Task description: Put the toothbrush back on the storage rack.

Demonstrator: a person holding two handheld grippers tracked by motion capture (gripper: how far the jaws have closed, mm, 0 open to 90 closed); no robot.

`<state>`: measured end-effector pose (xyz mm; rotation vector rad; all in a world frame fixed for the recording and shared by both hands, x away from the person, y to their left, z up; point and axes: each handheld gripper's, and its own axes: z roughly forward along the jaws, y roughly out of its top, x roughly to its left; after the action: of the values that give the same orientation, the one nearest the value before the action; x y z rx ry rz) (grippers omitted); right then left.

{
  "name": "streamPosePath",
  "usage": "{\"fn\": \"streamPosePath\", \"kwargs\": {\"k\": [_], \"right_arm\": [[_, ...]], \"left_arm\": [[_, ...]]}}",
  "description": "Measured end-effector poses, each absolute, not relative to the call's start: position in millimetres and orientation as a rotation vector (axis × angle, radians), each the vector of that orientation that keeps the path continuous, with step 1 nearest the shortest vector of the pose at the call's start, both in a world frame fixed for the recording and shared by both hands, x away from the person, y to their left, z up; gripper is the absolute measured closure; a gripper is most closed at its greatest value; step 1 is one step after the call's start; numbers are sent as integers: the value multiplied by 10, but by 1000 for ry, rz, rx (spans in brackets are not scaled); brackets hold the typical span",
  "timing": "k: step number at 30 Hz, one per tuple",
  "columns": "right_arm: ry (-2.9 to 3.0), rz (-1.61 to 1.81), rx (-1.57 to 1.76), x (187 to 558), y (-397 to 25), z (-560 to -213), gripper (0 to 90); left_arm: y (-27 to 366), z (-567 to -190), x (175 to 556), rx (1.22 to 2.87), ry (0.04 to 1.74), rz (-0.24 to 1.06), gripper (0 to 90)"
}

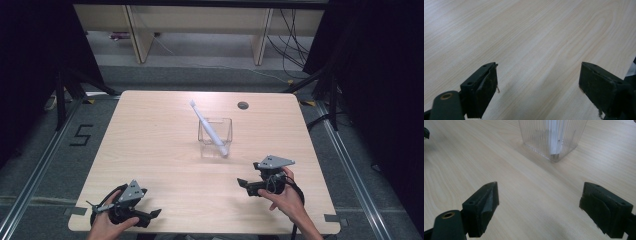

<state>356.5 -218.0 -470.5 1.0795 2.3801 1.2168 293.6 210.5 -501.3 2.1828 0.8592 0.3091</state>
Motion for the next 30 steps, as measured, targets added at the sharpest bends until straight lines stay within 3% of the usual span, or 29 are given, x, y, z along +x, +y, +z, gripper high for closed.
{"fn": "streamPosePath", "kwargs": {"k": [30], "right_arm": [[2408,1168,1061,3323,-2347,-4840,160]], "left_arm": [[2099,-5017,2934,2190,859,309,149]]}}
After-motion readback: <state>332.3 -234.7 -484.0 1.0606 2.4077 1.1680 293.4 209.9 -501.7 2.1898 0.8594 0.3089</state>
